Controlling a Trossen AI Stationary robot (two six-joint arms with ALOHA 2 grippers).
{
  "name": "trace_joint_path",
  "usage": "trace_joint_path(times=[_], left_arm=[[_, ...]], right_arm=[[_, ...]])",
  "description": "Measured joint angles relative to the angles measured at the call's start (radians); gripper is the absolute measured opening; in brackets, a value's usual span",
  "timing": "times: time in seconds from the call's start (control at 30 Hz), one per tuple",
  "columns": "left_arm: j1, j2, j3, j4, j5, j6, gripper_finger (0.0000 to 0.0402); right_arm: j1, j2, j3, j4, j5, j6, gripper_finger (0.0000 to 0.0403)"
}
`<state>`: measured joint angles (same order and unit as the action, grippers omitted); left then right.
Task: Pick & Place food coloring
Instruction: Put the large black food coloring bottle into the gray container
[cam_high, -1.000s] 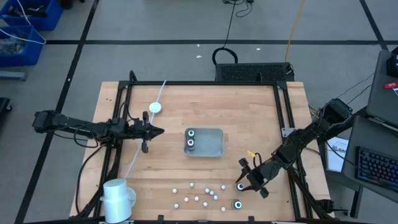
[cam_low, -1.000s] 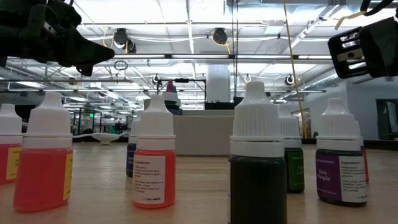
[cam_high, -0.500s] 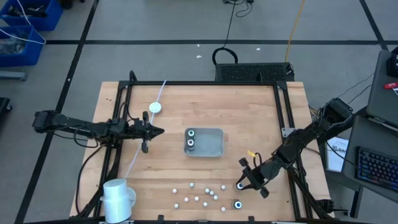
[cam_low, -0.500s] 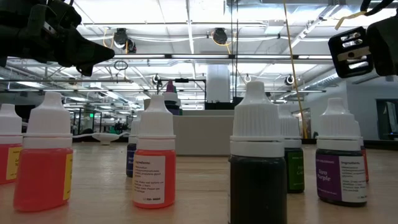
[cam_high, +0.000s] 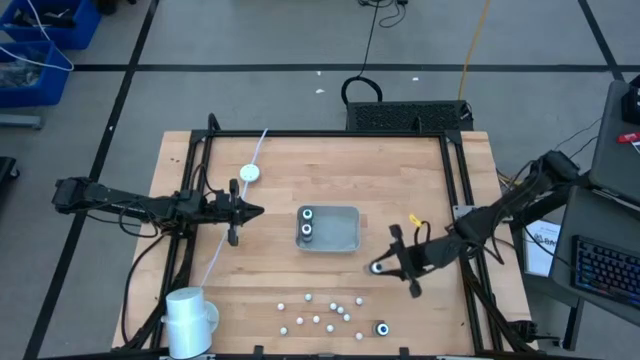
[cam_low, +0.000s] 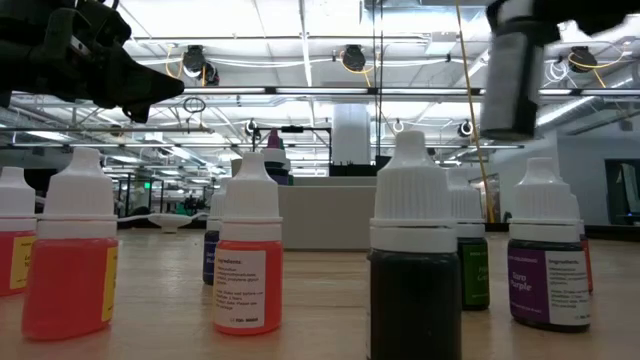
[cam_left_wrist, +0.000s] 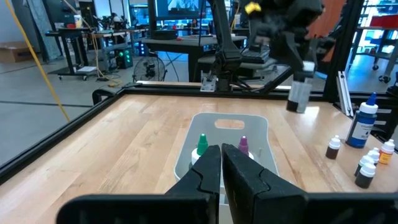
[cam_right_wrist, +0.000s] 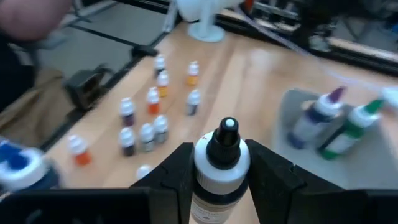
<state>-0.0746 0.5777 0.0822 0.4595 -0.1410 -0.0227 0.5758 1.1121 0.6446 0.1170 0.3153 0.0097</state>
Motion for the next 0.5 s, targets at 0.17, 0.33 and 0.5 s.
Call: trace_joint_path(times=[0.17,0.33,0.5], left_arm=[[0.0,0.0,0.0,0.0,0.0,0.001,0.0021],[0.0,0.0,0.0,0.0,-0.001,0.001,0.0021],[0.0,0.0,0.0,0.0,-0.001,0.0,0.0021]], right_arm=[[-0.084,0.051,0.125,-0.039,-0.002,-0.07,0.0112],[-0.189,0.111,0.214,-0.029,-0.006,-0.081,0.0113],[-0.292,0.194,0.246,0.006,-0.058,-0.075,0.0111]])
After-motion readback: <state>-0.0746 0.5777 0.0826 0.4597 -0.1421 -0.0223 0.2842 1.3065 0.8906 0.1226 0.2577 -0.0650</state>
